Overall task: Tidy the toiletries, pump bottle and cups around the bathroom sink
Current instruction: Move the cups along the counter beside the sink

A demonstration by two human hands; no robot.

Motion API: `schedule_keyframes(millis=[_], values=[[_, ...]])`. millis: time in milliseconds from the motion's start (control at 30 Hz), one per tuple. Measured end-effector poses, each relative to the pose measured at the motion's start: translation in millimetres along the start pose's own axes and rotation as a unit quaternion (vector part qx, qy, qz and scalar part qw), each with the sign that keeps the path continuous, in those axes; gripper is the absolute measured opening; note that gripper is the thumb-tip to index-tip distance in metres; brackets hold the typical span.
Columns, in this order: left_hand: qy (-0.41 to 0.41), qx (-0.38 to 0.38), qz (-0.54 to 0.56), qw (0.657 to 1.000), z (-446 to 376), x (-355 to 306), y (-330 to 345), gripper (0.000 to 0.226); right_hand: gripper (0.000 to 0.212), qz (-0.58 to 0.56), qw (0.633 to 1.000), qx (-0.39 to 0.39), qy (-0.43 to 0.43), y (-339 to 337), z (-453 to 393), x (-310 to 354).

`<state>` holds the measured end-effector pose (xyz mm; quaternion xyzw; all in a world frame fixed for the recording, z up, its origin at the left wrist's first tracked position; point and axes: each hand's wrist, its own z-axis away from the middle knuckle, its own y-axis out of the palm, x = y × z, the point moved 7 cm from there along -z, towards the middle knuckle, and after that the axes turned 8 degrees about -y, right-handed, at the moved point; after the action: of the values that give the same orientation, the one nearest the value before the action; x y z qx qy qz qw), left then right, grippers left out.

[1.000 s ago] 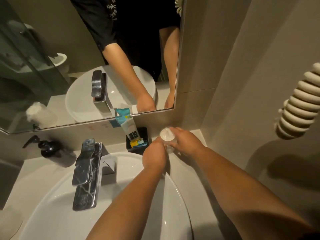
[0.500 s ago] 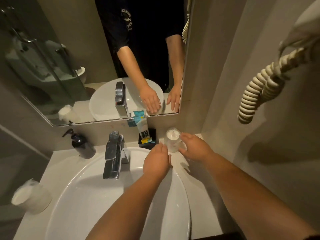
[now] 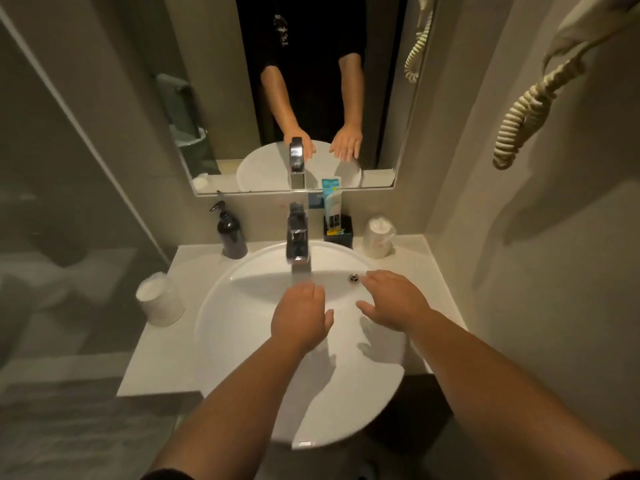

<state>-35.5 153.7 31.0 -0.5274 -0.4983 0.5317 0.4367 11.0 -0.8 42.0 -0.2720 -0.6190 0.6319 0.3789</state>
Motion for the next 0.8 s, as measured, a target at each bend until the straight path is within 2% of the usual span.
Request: schedule_keyframes(millis=[200, 300, 500, 800], values=[[-0.034, -0.023, -0.048, 0.998, 80.0, 76.5, -30.8, 0.047, 0.056, -0.001, 0.999, -0.006, -0.046, 1.3, 17.1, 104.5], [-0.081, -0.022, -0.061, 0.995, 111.7, 124.2, -45.4, 0.049, 0.052, -0.008, 0.996, -0.019, -0.091, -0.6, 11.8, 160.4], [-0.177, -0.019, -0.069, 0.982, 151.4, 210.3, -67.1, 0.045, 0.058, 0.002, 0.986, -0.01, -0.166, 3.5, -20.5, 250.9], [-0.287, 0.008, -0.094, 0.953, 144.1, 285.8, -58.6, 0.043, 0.058, 0.002, 0.966, 0.026, -0.257, 21.7, -94.3, 308.4]])
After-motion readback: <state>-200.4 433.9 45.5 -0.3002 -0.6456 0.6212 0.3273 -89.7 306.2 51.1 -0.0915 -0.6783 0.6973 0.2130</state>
